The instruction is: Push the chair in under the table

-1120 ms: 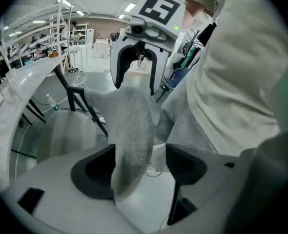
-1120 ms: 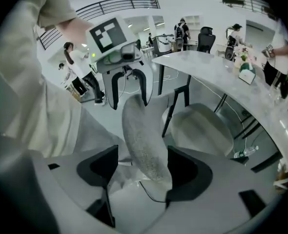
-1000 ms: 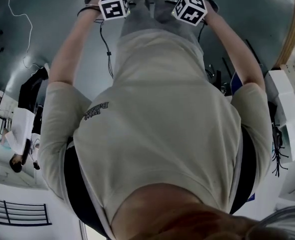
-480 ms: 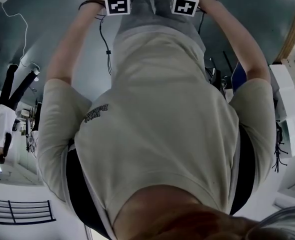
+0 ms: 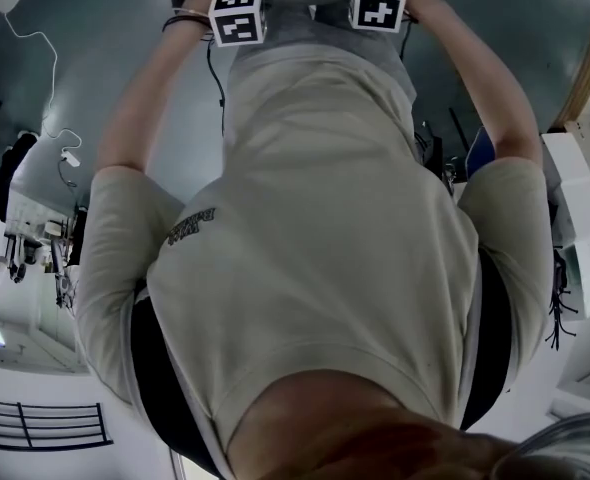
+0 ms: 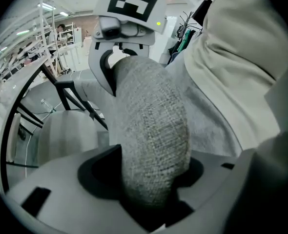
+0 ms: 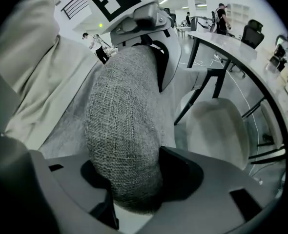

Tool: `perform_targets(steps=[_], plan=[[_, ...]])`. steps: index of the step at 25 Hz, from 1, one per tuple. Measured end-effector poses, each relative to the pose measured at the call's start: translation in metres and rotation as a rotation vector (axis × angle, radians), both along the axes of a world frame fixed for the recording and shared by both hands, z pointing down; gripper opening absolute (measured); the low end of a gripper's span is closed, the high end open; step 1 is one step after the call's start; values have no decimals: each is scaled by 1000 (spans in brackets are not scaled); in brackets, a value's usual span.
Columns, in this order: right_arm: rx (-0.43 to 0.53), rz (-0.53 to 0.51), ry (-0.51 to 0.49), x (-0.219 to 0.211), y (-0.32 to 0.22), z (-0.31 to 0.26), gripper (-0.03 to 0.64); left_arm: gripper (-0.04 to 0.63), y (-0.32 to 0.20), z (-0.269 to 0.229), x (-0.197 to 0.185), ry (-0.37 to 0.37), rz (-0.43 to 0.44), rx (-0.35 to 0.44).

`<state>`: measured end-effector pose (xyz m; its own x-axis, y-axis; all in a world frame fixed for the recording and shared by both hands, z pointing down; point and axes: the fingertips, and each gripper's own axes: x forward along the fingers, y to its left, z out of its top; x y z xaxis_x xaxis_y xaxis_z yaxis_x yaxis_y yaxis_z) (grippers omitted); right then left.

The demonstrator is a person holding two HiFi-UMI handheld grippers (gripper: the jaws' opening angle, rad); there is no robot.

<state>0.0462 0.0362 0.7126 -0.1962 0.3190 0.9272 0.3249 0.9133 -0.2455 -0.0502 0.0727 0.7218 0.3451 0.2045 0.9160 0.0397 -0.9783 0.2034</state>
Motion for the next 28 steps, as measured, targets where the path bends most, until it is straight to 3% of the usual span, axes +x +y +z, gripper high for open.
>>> perform_targets(steps=[4, 9, 17, 28], plan=[[16, 0, -5, -6, -8, -2, 228, 232, -13, -2, -5, -2, -62, -23], [57, -60, 17, 7, -29, -5, 188, 190, -35, -4, 7, 3, -95, 39], [148, -71, -3, 32, -118, -8, 156, 175, -112, -6, 37, 0, -199, 80], [171, -105, -43, 53, -222, -15, 155, 150, -203, -11, 66, -13, -308, 108]])
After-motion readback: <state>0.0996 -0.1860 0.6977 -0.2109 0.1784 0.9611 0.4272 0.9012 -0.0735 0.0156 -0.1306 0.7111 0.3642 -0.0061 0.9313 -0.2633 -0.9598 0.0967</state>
